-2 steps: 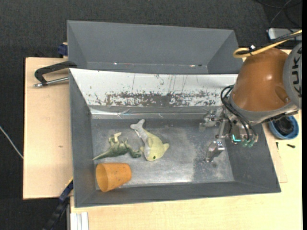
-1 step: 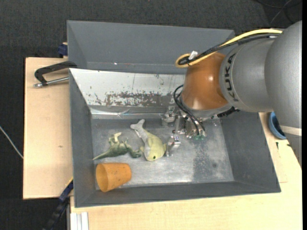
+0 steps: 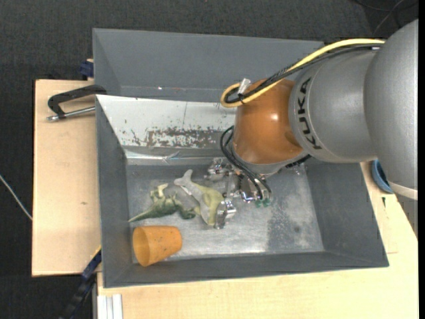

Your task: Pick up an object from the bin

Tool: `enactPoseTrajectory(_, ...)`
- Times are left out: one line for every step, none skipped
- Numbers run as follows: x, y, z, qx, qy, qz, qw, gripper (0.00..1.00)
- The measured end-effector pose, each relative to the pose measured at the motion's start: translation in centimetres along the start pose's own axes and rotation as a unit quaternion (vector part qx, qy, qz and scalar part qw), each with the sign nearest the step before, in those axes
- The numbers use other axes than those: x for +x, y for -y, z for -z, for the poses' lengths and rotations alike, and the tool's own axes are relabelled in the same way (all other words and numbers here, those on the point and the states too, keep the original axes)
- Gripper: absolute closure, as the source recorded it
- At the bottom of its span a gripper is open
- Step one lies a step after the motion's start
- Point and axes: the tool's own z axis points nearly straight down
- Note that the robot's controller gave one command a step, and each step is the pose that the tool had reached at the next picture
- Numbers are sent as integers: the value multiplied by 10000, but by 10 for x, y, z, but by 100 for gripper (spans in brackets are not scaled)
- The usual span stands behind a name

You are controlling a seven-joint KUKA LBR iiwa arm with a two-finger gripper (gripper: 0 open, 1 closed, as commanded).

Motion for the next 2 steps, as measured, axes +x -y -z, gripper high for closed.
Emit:
enactPoseTrajectory(1,-63,-2,-4,17,-620,9981,0)
enactPoseTrajectory(1,-75,-30,12,29,-1264,9920,0)
